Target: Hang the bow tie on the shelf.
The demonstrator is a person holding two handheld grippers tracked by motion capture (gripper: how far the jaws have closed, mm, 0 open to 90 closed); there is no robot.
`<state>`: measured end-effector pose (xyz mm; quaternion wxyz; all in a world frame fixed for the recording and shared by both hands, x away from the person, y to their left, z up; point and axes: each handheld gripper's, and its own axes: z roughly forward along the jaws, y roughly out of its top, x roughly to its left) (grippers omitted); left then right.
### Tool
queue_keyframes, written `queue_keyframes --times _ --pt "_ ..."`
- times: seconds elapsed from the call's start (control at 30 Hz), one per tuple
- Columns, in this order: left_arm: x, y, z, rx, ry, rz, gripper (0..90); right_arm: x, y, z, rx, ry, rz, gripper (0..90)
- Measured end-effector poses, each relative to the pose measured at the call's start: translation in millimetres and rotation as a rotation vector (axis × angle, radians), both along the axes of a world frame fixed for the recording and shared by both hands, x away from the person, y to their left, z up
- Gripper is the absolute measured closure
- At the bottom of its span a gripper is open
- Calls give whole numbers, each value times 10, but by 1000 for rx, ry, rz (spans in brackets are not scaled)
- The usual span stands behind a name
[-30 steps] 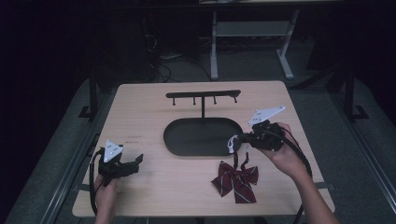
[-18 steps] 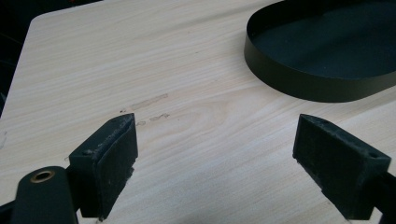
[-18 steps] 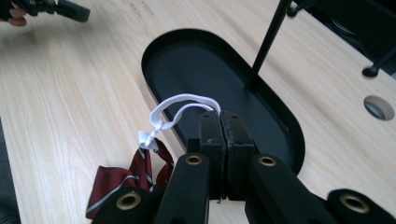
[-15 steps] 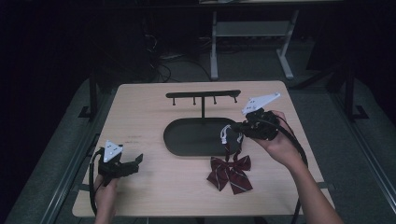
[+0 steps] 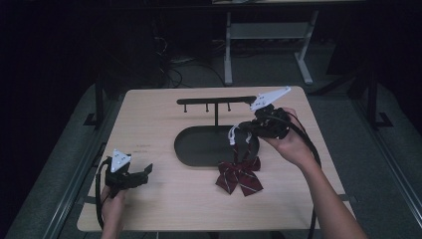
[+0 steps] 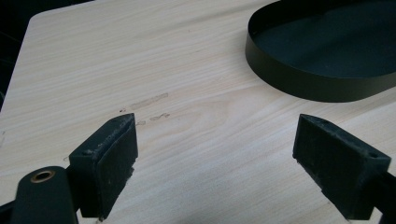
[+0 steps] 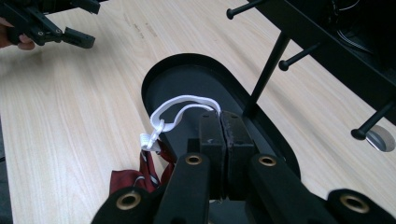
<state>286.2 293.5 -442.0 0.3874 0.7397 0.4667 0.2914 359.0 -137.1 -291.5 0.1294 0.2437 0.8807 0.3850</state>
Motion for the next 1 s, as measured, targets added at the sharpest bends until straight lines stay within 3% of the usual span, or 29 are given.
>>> queue_keyframes --times 1.0 --pt "9 47 -12 1 6 9 135 415 90 147 -9 17 -1 883"
